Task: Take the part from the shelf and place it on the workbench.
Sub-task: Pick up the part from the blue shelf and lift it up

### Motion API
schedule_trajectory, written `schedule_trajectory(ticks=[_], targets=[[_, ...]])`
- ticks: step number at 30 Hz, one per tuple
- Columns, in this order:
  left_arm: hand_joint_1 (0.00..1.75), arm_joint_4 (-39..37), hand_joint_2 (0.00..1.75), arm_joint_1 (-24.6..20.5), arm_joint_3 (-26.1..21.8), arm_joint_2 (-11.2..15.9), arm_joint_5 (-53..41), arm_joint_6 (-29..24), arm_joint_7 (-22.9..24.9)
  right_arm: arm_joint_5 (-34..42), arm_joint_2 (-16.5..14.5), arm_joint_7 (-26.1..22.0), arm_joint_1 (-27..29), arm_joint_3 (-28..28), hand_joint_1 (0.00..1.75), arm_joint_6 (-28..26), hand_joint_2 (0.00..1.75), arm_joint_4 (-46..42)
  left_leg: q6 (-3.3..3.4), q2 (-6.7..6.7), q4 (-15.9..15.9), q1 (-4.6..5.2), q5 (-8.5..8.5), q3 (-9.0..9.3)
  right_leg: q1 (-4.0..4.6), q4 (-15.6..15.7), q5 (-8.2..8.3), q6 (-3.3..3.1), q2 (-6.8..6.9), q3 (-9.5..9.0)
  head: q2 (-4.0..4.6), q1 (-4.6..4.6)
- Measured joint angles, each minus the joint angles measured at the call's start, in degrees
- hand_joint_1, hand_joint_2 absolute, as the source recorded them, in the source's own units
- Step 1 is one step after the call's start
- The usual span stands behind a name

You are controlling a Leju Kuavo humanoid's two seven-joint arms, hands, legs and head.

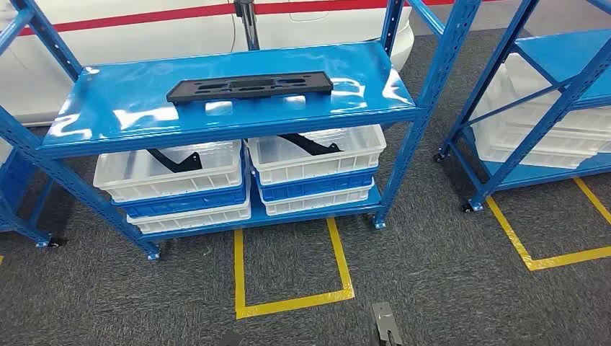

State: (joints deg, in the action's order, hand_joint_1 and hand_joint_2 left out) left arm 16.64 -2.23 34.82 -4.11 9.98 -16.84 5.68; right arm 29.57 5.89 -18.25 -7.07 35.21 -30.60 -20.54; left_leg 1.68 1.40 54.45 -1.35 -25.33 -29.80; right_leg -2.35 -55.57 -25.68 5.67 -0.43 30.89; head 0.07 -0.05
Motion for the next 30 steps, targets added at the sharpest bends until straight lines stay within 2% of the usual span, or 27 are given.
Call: schedule_trajectory(ticks=[2,5,6,7,8,10,11,12,13,15,16,17,18,21,22,23,25,26,27,28,30], targets=[[0.00,-0.13,0.00,-0.12,0.61,0.02,0.16,-0.09,0.07,-0.71,0.53,-0.15,-0.28,0.38,0.00,-0.82,0.00,-0.80,-0.32,0.07,0.08,0.12,-0.01,-0.11,0.10,0.03,-0.15,-0.78,-0.19,0.11,0.00,-0.05],[0.00,-0.47,0.00,-0.26,2.27,0.06,0.54,-0.44,0.15,-3.52,1.99,0.07,-0.89,1.22,0.00,-2.84,0.00,-3.74,-1.11,0.07,0.02,-0.09,0.01,-0.13,0.47,0.05,-0.25,-2.51,-0.18,0.28,0.00,-0.17],[0.00,-0.57,0.00,-0.32,2.78,0.07,0.62,-0.51,0.15,-4.60,2.43,0.37,-0.97,1.45,0.00,-3.31,0.00,-4.89,-1.30,-0.14,0.85,-0.20,-0.54,-0.47,0.53,0.09,-0.21,-2.96,-0.05,0.25,0.00,-0.20],[0.00,-0.65,0.00,-0.41,3.28,0.07,0.67,-0.57,0.14,-5.70,2.90,0.75,-1.00,1.66,0.00,-3.74,0.00,-6.10,-1.42,-0.36,2.99,-0.23,-1.74,-1.43,0.54,0.15,-0.17,-3.33,0.10,0.22,0.00,-0.24],[0.00,-0.69,0.00,-0.50,3.77,0.07,0.75,-0.62,0.14,-6.83,3.42,1.21,-0.98,1.84,0.00,-4.10,0.00,-7.38,-1.50,-0.59,6.53,-0.21,-3.50,-3.09,0.63,0.18,-0.21,-3.64,0.27,0.19,0.00,-0.27],[0.00,-0.82,0.00,-0.63,4.75,0.07,0.84,-0.71,0.15,-9.22,4.37,2.24,-0.86,2.12,0.00,-4.65,0.00,-10.00,-1.45,-0.72,15.31,-0.08,-6.96,-7.48,0.97,0.17,-0.34,-3.99,0.47,0.16,0.00,-0.33],[0.00,-0.92,0.00,-0.63,5.18,0.07,0.92,-0.73,0.15,-10.48,4.85,2.85,-0.82,2.24,0.00,-4.81,0.00,-11.39,-1.32,-0.73,18.15,0.02,-7.58,-9.05,1.18,0.17,-0.42,-4.12,0.51,0.09,0.00,-0.34],[0.00,-1.02,0.00,-0.63,5.60,0.07,0.97,-0.77,0.14,-11.73,5.28,3.45,-0.79,2.33,0.00,-4.89,0.00,-12.77,-1.06,-0.73,18.70,0.15,-7.05,-9.57,1.35,0.16,-0.50,-4.23,0.51,-0.04,0.00,-0.35],[0.00,-1.10,0.00,-0.65,5.99,0.07,1.04,-0.79,0.13,-13.02,5.72,4.10,-0.80,2.40,0.00,-4.92,0.00,-14.26,-0.67,-0.74,16.72,0.35,-5.41,-8.88,1.53,0.16,-0.61,-4.32,0.50,-0.25,0.00,-0.36],[0.00,-1.21,0.00,-0.78,6.67,0.11,1.23,-0.85,0.07,-15.67,6.47,5.38,-0.82,2.48,0.00,-4.90,0.00,-17.38,0.58,-0.88,8.25,0.96,-1.06,-5.21,1.85,0.17,-0.87,-4.36,0.49,-0.75,0.01,-0.35],[0.00,-1.26,0.00,-0.88,7.00,0.15,1.33,-0.87,0.02,-17.03,6.84,6.05,-0.83,2.49,0.00,-4.84,0.00,-18.99,1.06,-1.00,4.48,1.26,0.38,-3.61,1.97,0.16,-1.01,-4.26,0.49,-0.85,0.01,-0.34],[0.00,-1.31,0.00,-0.97,7.32,0.18,1.44,-0.89,-0.02,-18.33,7.25,6.74,-0.84,2.50,0.00,-4.76,0.00,-20.55,1.38,-1.11,2.15,1.52,1.07,-2.69,2.02,0.15,-1.09,-4.10,0.51,-0.85,0.01,-0.33],[0.00,-1.36,0.00,-1.03,7.66,0.21,1.50,-0.91,-0.06,-19.58,7.67,7.39,-0.83,2.53,0.00,-4.65,0.00,-22.06,1.49,-1.19,1.31,1.72,1.06,-2.43,2.01,0.18,-1.13,-3.87,0.54,-0.78,0.01,-0.31],[0.00,-1.55,0.00,-1.08,8.49,0.27,1.62,-1.02,-0.10,-23.42,9.09,9.40,-0.79,2.58,0.00,-4.26,0.00,-26.98,1.70,-1.08,0.39,1.50,1.43,-2.17,1.83,-0.13,-1.65,-2.97,0.62,-0.63,0.00,-0.29],[0.00,-1.61,0.00,-1.14,8.76,0.28,1.65,-1.06,-0.11,-24.78,9.55,10.04,-0.78,2.62,0.00,-4.05,0.00,-28.77,1.89,-1.06,0.02,1.32,1.60,-1.94,1.82,-1.63,-2.69,-2.71,0.58,-0.02,0.00,-0.26],[0.00,-1.63,0.00,-1.24,9.06,0.27,1.68,-1.08,-0.13,-26.10,10.01,10.69,-0.77,2.68,0.00,-3.79,0.00,-30.46,2.08,-1.04,-0.26,1.14,1.73,-1.71,1.78,-4.41,-4.32,-2.49,0.52,1.23,0.00,-0.22],[0.00,-1.66,0.00,-1.40,9.62,0.25,1.77,-1.04,-0.19,-28.62,10.78,11.94,-0.79,2.82,0.00,-3.05,0.00,-33.66,2.30,-1.00,-0.30,1.17,1.69,-1.62,1.69,-12.51,-8.00,-2.14,0.46,5.19,0.00,-0.16],[0.00,-1.68,0.00,-1.42,9.85,0.25,1.83,-1.02,-0.23,-29.87,11.19,12.60,-0.80,2.89,0.00,-2.60,0.00,-35.29,2.33,-0.95,-0.29,1.17,1.65,-1.60,1.63,-15.61,-8.88,-1.96,0.46,6.84,0.00,-0.15],[0.00,-1.71,0.00,-1.42,10.11,0.25,1.89,-0.99,-0.27,-31.10,11.60,13.24,-0.84,2.97,0.00,-2.06,0.00,-36.99,2.29,-0.85,-0.27,1.12,1.60,-1.54,1.53,-16.64,-8.55,-1.80,0.47,7.51,0.00,-0.15],[0.00,-1.73,0.00,-1.42,10.37,0.25,1.97,-0.99,-0.29,-32.37,12.00,13.88,-0.93,3.03,0.00,-1.49,0.00,-38.73,2.18,-0.71,-0.24,1.04,1.53,-1.40,1.40,-15.16,-7.06,-1.67,0.47,6.94,0.00,-0.15],[0.00,-1.77,0.00,-1.44,10.85,0.23,2.13,-0.91,-0.34,-34.90,12.70,15.13,-1.23,3.11,0.00,-0.25,0.00,-42.00,1.72,-0.45,-0.10,0.89,1.21,-1.01,1.05,-6.99,-2.54,-1.42,0.45,3.19,0.00,-0.13]])
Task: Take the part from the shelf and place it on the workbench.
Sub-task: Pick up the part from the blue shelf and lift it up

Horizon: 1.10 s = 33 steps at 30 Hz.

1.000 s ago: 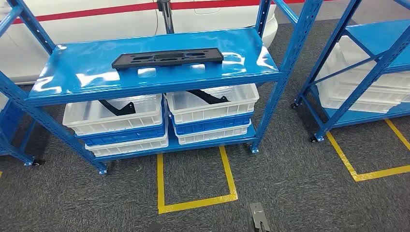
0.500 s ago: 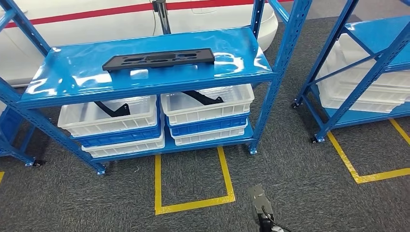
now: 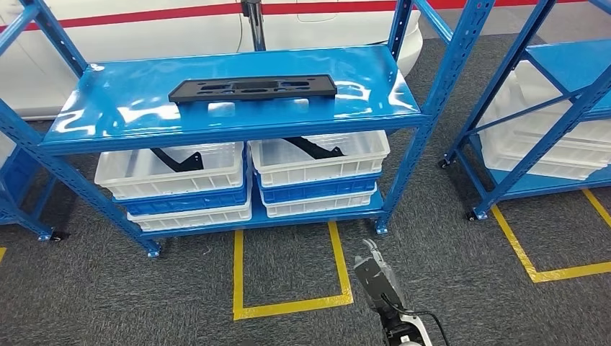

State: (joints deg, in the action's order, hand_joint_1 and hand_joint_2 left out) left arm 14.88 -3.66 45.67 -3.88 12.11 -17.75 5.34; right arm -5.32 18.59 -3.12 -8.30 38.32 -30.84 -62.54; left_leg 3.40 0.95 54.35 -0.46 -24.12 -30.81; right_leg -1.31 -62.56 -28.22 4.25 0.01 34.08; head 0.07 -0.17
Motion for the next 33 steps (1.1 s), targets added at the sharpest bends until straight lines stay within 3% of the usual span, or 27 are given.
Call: schedule_trajectory(ticks=[2,5,7,8,10,11,12,13,14,16,17,18,22,24,26,27,28,29,31,33], targets=[[0.00,-0.03,0.00,-0.09,0.29,-0.01,0.22,0.11,-0.04,-2.61,0.45,1.33,-0.47,0.07,0.00,1.45,0.00,-3.29,-0.61,0.08,0.31,0.18,-0.33,0.05,-0.05,6.28,2.37,-0.28,-0.28,-2.82,0.00,-0.01],[0.00,-0.12,0.00,-0.11,0.88,0.01,0.50,0.25,-0.05,-6.81,0.86,3.35,-1.41,0.21,0.00,3.83,0.00,-8.17,-1.28,0.08,0.39,0.27,-0.39,-0.15,0.20,7.36,2.48,-1.47,-0.45,-3.10,0.00,-0.09],[0.00,-0.17,0.00,-0.09,1.34,0.01,0.62,0.36,-0.05,-9.78,1.06,4.70,-2.19,0.28,0.00,5.38,0.00,-11.36,-1.80,-0.05,2.14,0.05,-1.63,-0.91,0.14,7.48,2.58,-2.28,-0.29,-3.12,0.01,-0.15],[0.00,-0.19,0.00,-0.10,1.52,0.00,0.67,0.42,-0.04,-11.22,1.15,5.33,-2.55,0.31,0.00,6.09,0.00,-12.94,-2.09,-0.15,4.86,-0.03,-3.16,-2.11,0.05,7.54,2.60,-2.60,-0.20,-3.14,0.01,-0.19],[0.00,-0.20,0.00,-0.11,1.84,-0.01,0.82,0.51,-0.03,-14.17,1.33,6.63,-3.19,0.47,0.00,7.47,0.00,-15.93,-2.51,-0.28,13.36,-0.12,-6.94,-6.00,0.17,7.53,2.47,-2.98,-0.10,-3.16,0.00,-0.27],[0.00,-0.21,0.00,-0.10,2.04,0.00,0.90,0.57,-0.02,-15.67,1.38,7.29,-3.45,0.63,0.00,8.14,0.00,-17.33,-2.57,-0.30,17.16,-0.14,-8.13,-7.90,0.25,7.52,2.41,-3.04,-0.07,-3.20,0.00,-0.29],[0.00,-0.22,0.00,-0.09,2.29,0.01,1.02,0.63,0.02,-17.22,1.45,7.96,-3.71,0.86,0.00,8.78,0.00,-18.73,-2.51,-0.30,19.05,-0.13,-8.25,-9.02,0.34,7.51,2.34,-3.06,-0.07,-3.28,0.00,-0.31],[0.00,-0.24,0.00,-0.10,2.56,0.01,1.15,0.72,0.06,-18.82,1.55,8.66,-3.99,1.13,0.00,9.39,0.00,-20.11,-2.34,-0.30,18.34,-0.09,-7.12,-8.91,0.38,7.50,2.25,-3.06,-0.09,-3.44,0.00,-0.31],[0.00,-0.25,0.00,-0.11,2.82,0.01,1.27,0.81,0.11,-20.52,1.64,9.36,-4.29,1.42,0.00,10.01,0.00,-21.53,-2.09,-0.31,15.28,-0.04,-5.06,-7.67,0.41,7.51,2.11,-3.02,-0.12,-3.68,0.00,-0.32],[0.00,-0.26,0.00,-0.18,3.21,0.01,1.46,0.97,0.22,-23.91,1.84,10.76,-4.98,1.90,0.00,11.20,0.00,-24.21,-1.55,-0.39,6.30,0.19,-0.85,-3.74,0.53,7.50,1.74,-2.77,-0.17,-4.12,0.01,-0.32],[0.00,-0.27,0.00,-0.22,3.38,0.02,1.55,1.02,0.26,-25.57,1.93,11.46,-5.31,2.13,0.00,11.78,0.00,-25.44,-1.37,-0.43,3.16,0.35,0.14,-2.43,0.60,7.50,1.61,-2.56,-0.20,-4.16,0.01,-0.32],[0.00,-0.29,0.00,-0.24,3.56,0.03,1.63,1.05,0.31,-27.21,2.06,12.17,-5.59,2.33,0.00,12.37,0.00,-26.55,-1.24,-0.46,1.48,0.51,0.38,-1.80,0.67,7.52,1.51,-2.33,-0.22,-4.11,0.01,-0.32],[0.00,-0.37,0.00,-0.14,4.11,0.04,1.80,1.12,0.37,-32.95,2.63,14.51,-6.33,3.00,0.00,14.15,0.00,-29.67,-0.29,-0.39,0.47,0.58,0.11,-1.13,0.48,6.84,0.75,-1.07,-0.22,-3.94,0.00,-0.23],[0.00,-0.37,0.00,-0.27,4.29,0.02,1.87,1.12,0.37,-34.55,2.96,15.22,-6.68,3.31,0.00,14.52,0.00,-30.88,0.25,-0.41,0.14,0.42,-0.01,-0.54,0.40,1.66,-1.72,-0.66,-0.20,-1.54,0.00,-0.11],[0.00,-0.37,0.00,-0.40,4.74,0.00,2.06,1.15,0.37,-37.06,3.44,16.33,-7.06,4.02,0.00,15.35,0.00,-32.69,0.65,-0.42,0.14,0.56,-0.36,-0.20,0.43,-6.54,-4.64,-0.48,-0.21,3.03,0.00,-0.03],[0.00,-0.38,0.00,-0.39,5.03,-0.01,2.21,1.16,0.37,-38.68,3.76,17.08,-7.16,4.40,0.00,15.91,0.00,-33.56,0.74,-0.38,0.14,0.62,-0.58,0.05,0.44,-9.06,-4.92,-0.45,-0.21,4.73,0.00,-0.03],[0.00,-0.38,0.00,-0.35,5.27,-0.01,2.37,1.19,0.37,-40.26,4.02,17.80,-7.25,4.74,0.00,16.45,0.00,-34.25,0.78,-0.32,0.15,0.65,-0.84,0.39,0.44,-9.37,-4.00,-0.48,-0.21,5.37,0.00,-0.02],[0.00,-0.39,0.00,-0.32,5.47,-0.01,2.52,1.20,0.37,-41.57,4.27,18.43,-7.33,4.96,0.00,16.89,0.00,-34.82,0.72,-0.24,0.16,0.65,-1.14,0.84,0.44,-7.20,-1.97,-0.56,-0.21,4.79,0.00,-0.02],[0.00,-0.40,0.00,-0.34,5.77,-0.01,2.67,1.21,0.37,-43.26,4.72,19.28,-7.52,5.34,0.00,17.41,0.00,-35.89,0.33,-0.13,0.20,0.75,-1.90,1.74,0.49,0.74,2.67,-0.81,-0.22,1.66,0.01,-0.03],[0.00,-0.42,0.00,-0.44,5.94,0.00,2.69,1.23,0.38,-43.82,5.06,19.65,-7.71,5.73,0.00,17.59,0.00,-36.84,-0.24,-0.15,0.29,0.98,-2.53,2.09,0.60,5.99,4.38,-1.31,-0.31,-0.45,0.01,-0.04]])
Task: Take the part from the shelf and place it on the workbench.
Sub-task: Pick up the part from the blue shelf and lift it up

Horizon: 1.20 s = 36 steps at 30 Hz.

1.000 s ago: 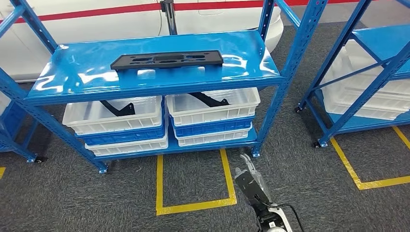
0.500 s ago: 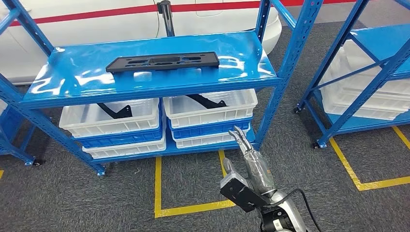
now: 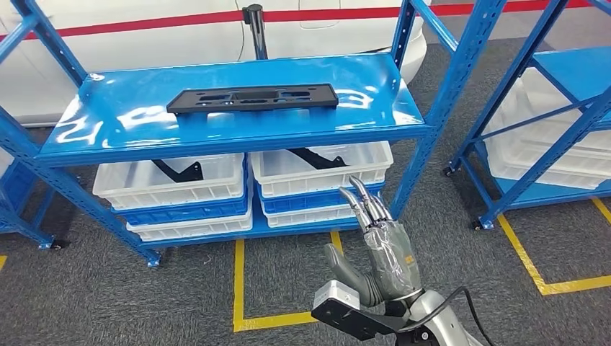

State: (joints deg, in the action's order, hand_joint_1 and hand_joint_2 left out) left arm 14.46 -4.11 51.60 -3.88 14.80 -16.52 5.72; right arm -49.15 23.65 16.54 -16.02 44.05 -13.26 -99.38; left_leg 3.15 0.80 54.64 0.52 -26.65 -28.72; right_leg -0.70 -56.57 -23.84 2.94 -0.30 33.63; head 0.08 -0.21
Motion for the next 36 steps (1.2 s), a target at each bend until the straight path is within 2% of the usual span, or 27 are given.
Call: schedule_trajectory(ticks=[3,5,6,8,9,10,11,13,14,15,17,19,20,21,23,24,25,26,28,29,30,31,34,35,36], targets=[[0.00,-0.02,0.00,-0.16,0.20,0.02,0.03,0.15,0.08,-0.02,0.30,0.21,-0.10,0.34,0.00,0.25,0.00,-1.21,-0.72,-0.05,-0.03,0.05,-0.47,0.04,0.05,0.85,-0.56,-0.92,-0.04,-0.29,0.00,-0.02],[0.00,-0.03,0.00,-0.24,0.38,0.04,0.04,0.21,0.09,0.21,0.49,0.29,-0.12,0.41,0.00,0.35,0.00,-2.00,-1.40,-0.18,2.79,-0.09,-2.02,-0.99,-0.18,0.99,-0.84,-1.60,0.05,-0.72,-0.01,-0.13],[0.00,-0.04,0.00,-0.27,0.47,0.07,0.06,0.23,0.09,0.30,0.54,0.32,-0.11,0.44,0.00,0.39,0.00,-2.33,-1.76,-0.26,6.14,-0.23,-3.48,-2.60,-0.24,1.02,-1.02,-1.89,0.08,-0.97,-0.01,-0.19],[0.00,-0.04,0.00,-0.31,0.65,0.08,0.10,0.29,0.10,0.37,0.59,0.32,-0.09,0.52,0.00,0.43,0.00,-2.73,-2.23,-0.31,14.71,-0.41,-6.48,-7.41,-0.23,1.02,-1.43,-2.23,0.04,-1.37,-0.01,-0.26],[0.00,-0.04,0.00,-0.30,0.78,0.08,0.12,0.33,0.11,0.37,0.61,0.32,-0.06,0.60,0.00,0.47,0.00,-2.85,-2.31,-0.31,17.67,-0.44,-6.94,-9.48,-0.23,1.02,-1.67,-2.27,-0.01,-1.62,-0.01,-0.27],[0.00,-0.04,0.00,-0.28,0.90,0.08,0.13,0.37,0.12,0.38,0.63,0.33,-0.04,0.70,0.00,0.51,0.00,-2.94,-2.27,-0.31,18.27,-0.45,-6.12,-10.48,-0.21,1.02,-1.96,-2.26,-0.05,-2.00,-0.01,-0.27],[0.00,-0.04,0.00,-0.26,0.99,0.09,0.13,0.39,0.13,0.40,0.65,0.33,-0.03,0.81,0.00,0.55,0.00,-3.06,-2.12,-0.32,16.38,-0.44,-4.14,-10.25,-0.17,1.02,-2.30,-2.21,-0.09,-2.50,-0.01,-0.27],[0.00,-0.05,0.00,-0.27,1.04,0.11,0.18,0.41,0.14,0.42,0.68,0.34,-0.02,1.00,0.00,0.56,0.00,-3.38,-1.36,-0.32,7.86,-0.22,1.20,-7.19,-0.09,1.07,-3.04,-2.02,-0.12,-3.62,-0.01,-0.27],[0.00,-0.07,0.00,-0.30,1.06,0.13,0.21,0.41,0.14,0.44,0.70,0.34,-0.04,1.05,0.00,0.57,0.00,-3.55,-0.98,-0.36,4.11,-0.05,2.88,-5.70,0.02,1.08,-3.40,-1.82,-0.18,-3.99,-0.01,-0.27],[0.00,-0.10,0.00,-0.33,1.09,0.15,0.24,0.41,0.17,0.45,0.74,0.34,-0.04,1.10,0.00,0.60,0.00,-3.68,-0.67,-0.39,1.75,0.15,3.71,-4.78,0.06,1.12,-3.66,-1.61,-0.20,-4.21,-0.01,-0.26],[0.00,-0.16,0.00,-0.34,1.17,0.19,0.33,0.41,0.23,0.50,0.83,0.33,-0.09,1.22,0.00,0.69,0.00,-3.83,-0.23,-0.41,0.56,0.50,3.51,-4.43,0.03,1.44,-3.92,-1.00,-0.18,-4.39,-0.01,-0.28],[0.00,-0.22,0.00,-0.31,1.21,0.21,0.48,0.37,0.26,0.56,0.94,0.29,-0.07,1.31,0.00,0.74,0.00,-4.08,0.33,-0.33,-0.32,0.24,3.60,-3.73,-0.06,1.40,-4.31,-0.42,-0.02,-4.65,-0.01,-0.26],[0.00,-0.24,0.00,-0.34,1.22,0.21,0.55,0.34,0.25,0.58,1.01,0.24,-0.09,1.37,0.00,0.74,0.00,-4.21,0.61,-0.33,-0.86,0.00,3.65,-3.15,-0.01,0.09,-5.04,-0.20,0.00,-4.20,0.00,-0.20],[0.00,-0.25,0.00,-0.40,1.22,0.20,0.60,0.32,0.25,0.62,1.08,0.20,-0.11,1.41,0.00,0.73,0.00,-4.29,0.86,-0.33,-1.29,-0.24,3.59,-2.54,0.01,-2.64,-6.31,0.00,0.01,-2.95,0.01,-0.12],[0.00,-0.26,0.00,-0.48,1.26,0.18,0.71,0.31,0.25,0.67,1.18,0.13,-0.14,1.58,0.00,0.74,0.00,-4.30,1.17,-0.33,-1.45,-0.27,3.04,-1.80,-0.11,-10.85,-9.23,0.42,0.01,1.65,0.01,-0.01],[0.00,-0.26,0.00,-0.46,1.27,0.17,0.75,0.32,0.26,0.69,1.21,0.11,-0.10,1.67,0.00,0.75,0.00,-4.30,1.18,-0.30,-1.44,-0.28,2.69,-1.46,-0.23,-14.18,-9.88,0.66,0.01,3.91,0.00,0.03],[0.00,-0.26,0.00,-0.40,1.29,0.16,0.79,0.32,0.26,0.70,1.25,0.08,-0.07,1.76,0.00,0.75,0.00,-4.29,1.10,-0.23,-1.42,-0.30,2.31,-1.02,-0.36,-15.51,-9.33,0.85,0.02,5.30,-0.01,0.03],[0.00,-0.26,0.00,-0.34,1.29,0.16,0.81,0.32,0.27,0.72,1.28,0.04,-0.06,1.82,0.00,0.75,0.00,-4.29,0.95,-0.14,-1.41,-0.37,1.85,-0.44,-0.47,-14.35,-7.53,0.99,0.03,5.44,-0.01,0.04],[0.00,-0.26,0.00,-0.27,1.30,0.16,0.83,0.32,0.27,0.74,1.39,-0.01,-0.04,1.86,0.00,0.76,0.00,-4.28,0.41,-0.03,-1.40,-0.54,0.71,0.99,-0.69,-6.52,-2.08,1.21,0.08,2.71,0.00,0.05],[0.00,-0.27,0.00,-0.33,1.31,0.17,0.88,0.32,0.27,0.75,1.44,-0.05,-0.09,1.89,0.00,0.76,0.00,-4.28,0.03,-0.03,-1.31,-0.48,0.06,1.45,-0.70,-2.53,-0.35,1.18,0.08,1.07,0.01,0.09],[0.00,-0.28,0.00,-0.40,1.31,0.17,0.95,0.31,0.27,0.78,1.45,-0.10,-0.13,1.92,0.00,0.77,0.00,-4.32,-0.31,-0.07,-1.29,-0.41,-0.45,1.70,-0.66,0.06,0.42,0.96,0.05,-0.03,0.01,0.05],[0.00,-0.29,0.00,-0.46,1.32,0.18,0.99,0.31,0.27,0.82,1.46,-0.14,-0.16,1.97,0.00,0.77,0.00,-4.35,-0.62,-0.11,-1.32,-0.29,-0.83,1.74,-0.56,1.07,0.16,0.57,0.02,-0.50,0.01,0.01],[0.00,-0.30,0.00,-0.53,1.35,0.19,1.04,0.30,0.26,1.08,1.48,-0.36,-0.26,2.09,0.00,0.70,0.00,-4.57,-1.43,-0.19,-1.06,-0.34,-1.69,2.00,-0.41,1.17,-0.83,-0.87,-0.02,-0.77,0.00,-0.15],[0.00,-0.30,0.00,-0.54,1.37,0.19,1.05,0.28,0.26,1.24,1.49,-0.43,-0.29,2.11,0.00,0.66,0.00,-4.68,-1.74,-0.24,0.36,-0.43,-2.40,1.51,-0.48,1.23,-1.08,-1.27,0.02,-1.08,0.00,-0.21],[0.00,-0.30,0.00,-0.56,1.38,0.19,1.05,0.28,0.26,1.44,1.50,-0.46,-0.31,2.11,0.00,0.61,0.00,-4.79,-2.05,-0.29,3.10,-0.53,-3.60,0.24,-0.57,1.29,-1.37,-1.63,0.06,-1.45,-0.01,-0.28]])
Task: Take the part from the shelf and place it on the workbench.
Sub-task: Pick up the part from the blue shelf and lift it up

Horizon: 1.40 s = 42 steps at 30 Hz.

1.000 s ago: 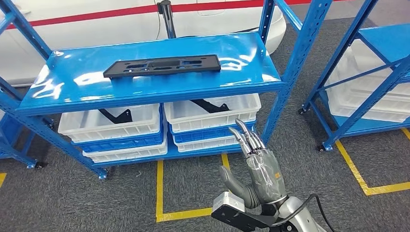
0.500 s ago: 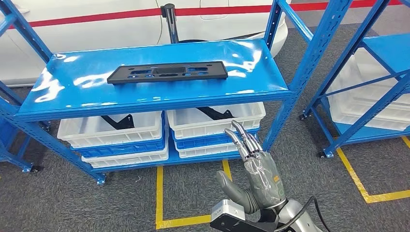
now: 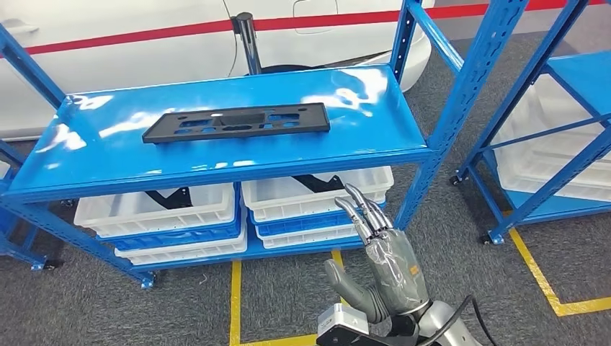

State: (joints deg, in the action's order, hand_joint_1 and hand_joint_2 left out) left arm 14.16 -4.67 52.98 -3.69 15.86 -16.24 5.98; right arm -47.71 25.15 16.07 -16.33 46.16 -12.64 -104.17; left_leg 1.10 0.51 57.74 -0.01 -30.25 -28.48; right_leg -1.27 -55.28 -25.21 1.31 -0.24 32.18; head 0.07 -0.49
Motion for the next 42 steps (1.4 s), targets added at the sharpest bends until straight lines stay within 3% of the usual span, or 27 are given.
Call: schedule_trajectory(ticks=[3,5,11,12,14,16,17,18,20,21,22,23,25,27,28,31,33,35,36,37,38,40,42], targets=[[0.00,-0.01,0.00,0.07,0.02,-0.01,0.01,0.01,0.01,0.28,0.01,-0.12,0.03,0.04,0.00,-0.07,0.00,-0.09,-0.54,-0.07,12.77,-0.13,-4.01,-7.73,0.08,0.01,-1.13,-0.46,-0.05,-1.06,0.01,-0.12],[0.00,-0.02,0.00,0.13,0.02,-0.01,0.01,0.02,0.01,0.28,0.01,-0.14,0.04,0.07,0.00,-0.08,0.00,-0.09,-0.56,-0.07,16.76,-0.12,-4.58,-10.70,0.13,0.00,-1.64,-0.46,-0.07,-1.55,0.00,-0.12],[0.00,-0.01,0.00,0.16,0.03,-0.01,0.02,0.02,0.01,0.27,0.00,-0.14,0.05,0.07,0.00,-0.08,0.00,-0.09,-0.51,-0.08,16.98,-0.11,-4.09,-11.29,0.16,0.00,-1.85,-0.46,0.03,-1.83,0.00,-0.14],[0.00,-0.01,0.00,0.19,0.04,-0.01,0.04,0.02,0.01,0.25,-0.01,-0.14,0.05,0.09,0.00,-0.08,0.00,-0.09,-0.40,-0.08,16.27,-0.09,-3.12,-11.38,0.20,0.01,-2.11,-0.45,0.13,-2.19,0.01,-0.14],[0.00,-0.02,0.00,0.23,0.04,-0.01,0.10,0.02,0.01,-0.02,-0.02,-0.07,0.07,0.13,0.00,-0.07,0.00,-0.10,0.62,-0.67,8.78,0.31,3.04,-9.57,0.41,0.10,-3.41,-0.41,0.75,-4.10,0.01,-0.15],[0.00,-0.09,0.00,0.12,0.05,0.11,0.30,-0.02,0.08,-0.39,-0.03,0.25,0.13,0.26,0.00,-0.06,0.00,-0.22,2.74,-1.89,-0.82,1.22,7.94,-5.95,0.67,-0.34,-4.87,0.51,1.69,-6.04,0.02,-0.12],[0.00,-0.12,0.00,0.05,0.06,0.17,0.42,-0.04,0.12,-0.52,-0.02,0.40,0.17,0.36,0.00,-0.05,0.00,-0.31,3.54,-1.98,-3.29,1.37,8.16,-4.36,0.71,-2.31,-5.41,1.13,1.61,-5.50,0.02,-0.02],[0.00,-0.16,0.00,-0.04,0.07,0.23,0.54,-0.07,0.15,-0.62,0.01,0.55,0.19,0.46,0.00,-0.06,0.00,-0.39,4.11,-1.68,-4.65,1.40,7.58,-2.97,0.72,-5.48,-6.27,1.83,1.39,-3.93,0.01,0.12],[0.00,-0.17,0.00,-0.01,0.09,0.22,0.62,-0.04,0.15,-0.73,0.06,0.61,0.21,0.57,0.00,-0.10,0.00,-0.45,4.22,-0.46,-5.53,1.05,6.82,-1.15,0.65,-13.21,-8.87,2.46,0.58,1.36,0.01,0.34],[0.00,-0.17,0.00,0.07,0.11,0.21,0.62,-0.02,0.15,-0.69,0.07,0.62,0.24,0.60,0.00,-0.14,0.00,-0.44,4.17,-0.09,-5.53,1.05,6.27,-0.52,0.62,-15.22,-9.85,2.61,0.52,3.56,0.01,0.39],[0.00,-0.17,0.00,0.17,0.15,0.21,0.62,-0.01,0.15,-0.64,0.08,0.61,0.29,0.62,0.00,-0.18,0.00,-0.44,4.08,0.27,-5.53,1.03,5.66,0.27,0.60,-15.21,-9.75,2.67,0.52,4.80,0.01,0.39],[0.00,-0.17,0.00,0.26,0.19,0.21,0.62,-0.01,0.16,-0.56,0.09,0.61,0.33,0.63,0.00,-0.21,0.00,-0.44,3.97,0.55,-5.53,1.02,4.99,1.21,0.60,-13.22,-8.34,2.66,0.52,5.08,0.01,0.40],[0.00,-0.17,0.00,0.31,0.26,0.21,0.63,-0.02,0.15,-0.44,0.12,0.60,0.44,0.65,0.00,-0.23,0.00,-0.43,3.58,0.82,-5.48,1.04,3.46,3.04,0.62,-5.50,-1.88,2.48,0.57,4.00,0.01,0.41],[0.00,-0.19,0.00,0.30,0.36,0.21,0.70,-0.02,0.16,-0.40,0.14,0.57,0.50,0.71,0.00,-0.26,0.00,-0.39,2.98,0.78,-5.56,1.20,1.94,4.05,0.79,-0.32,2.40,1.78,0.67,3.03,0.01,0.37],[0.00,-0.20,0.00,0.26,0.41,0.21,0.72,-0.02,0.17,-0.39,0.13,0.55,0.51,0.72,0.00,-0.28,0.00,-0.38,2.66,0.72,-5.43,1.27,1.49,4.41,0.88,0.46,2.91,1.31,0.67,2.91,0.01,0.33],[0.00,-0.22,0.00,0.11,0.54,0.24,0.69,-0.05,0.16,-0.41,0.10,0.51,0.42,0.68,0.00,-0.37,0.00,-0.43,1.78,0.54,-4.29,1.18,0.48,5.20,0.78,0.57,2.06,-0.03,0.55,1.75,0.01,0.24],[0.00,-0.22,0.00,-0.02,0.64,0.25,0.70,-0.06,0.16,-0.41,0.10,0.49,0.34,0.68,0.00,-0.43,0.00,-0.44,0.99,0.40,1.02,0.84,-1.70,2.61,0.62,0.61,1.44,-0.71,0.57,0.67,0.01,0.19],[0.00,-0.22,0.00,-0.03,0.80,0.25,0.71,-0.06,0.16,-0.41,0.09,0.46,0.32,0.73,0.00,-0.45,0.00,-0.44,0.31,0.32,9.65,0.41,-4.81,-2.73,0.61,0.61,0.65,-0.95,0.51,-0.13,0.02,0.13],[0.00,-0.22,0.00,0.04,0.88,0.26,0.71,-0.05,0.16,-0.44,0.08,0.46,0.35,0.75,0.00,-0.45,0.00,-0.44,0.10,0.30,12.59,0.22,-5.59,-5.15,0.60,0.61,0.22,-0.91,0.44,-0.57,0.02,0.12],[0.00,-0.22,0.00,0.09,0.96,0.26,0.72,-0.05,0.16,-0.49,0.08,0.46,0.38,0.78,0.00,-0.45,0.00,-0.44,-0.04,0.28,13.45,0.08,-5.23,-6.66,0.59,0.60,-0.23,-0.82,0.38,-1.10,0.02,0.12],[0.00,-0.22,0.00,0.12,1.02,0.26,0.72,-0.04,0.16,-0.55,0.07,0.49,0.39,0.79,0.00,-0.45,0.00,-0.44,-0.07,0.24,11.93,-0.02,-3.46,-7.04,0.57,0.61,-0.69,-0.70,0.33,-1.74,0.02,0.12],[0.00,-0.22,0.00,0.12,1.09,0.26,0.74,-0.05,0.16,-0.70,0.06,0.52,0.36,0.81,0.00,-0.45,0.00,-0.44,0.18,0.05,3.91,-0.05,2.55,-5.13,0.52,0.66,-1.62,-0.34,0.32,-3.19,0.02,0.12],[0.00,-0.23,0.00,0.10,1.14,0.27,0.75,-0.07,0.18,-0.75,0.02,0.54,0.32,0.83,0.00,-0.45,0.00,-0.41,0.72,-0.17,-1.88,0.33,5.02,-3.41,0.55,0.71,-2.34,0.21,0.23,-4.10,0.01,0.11]])
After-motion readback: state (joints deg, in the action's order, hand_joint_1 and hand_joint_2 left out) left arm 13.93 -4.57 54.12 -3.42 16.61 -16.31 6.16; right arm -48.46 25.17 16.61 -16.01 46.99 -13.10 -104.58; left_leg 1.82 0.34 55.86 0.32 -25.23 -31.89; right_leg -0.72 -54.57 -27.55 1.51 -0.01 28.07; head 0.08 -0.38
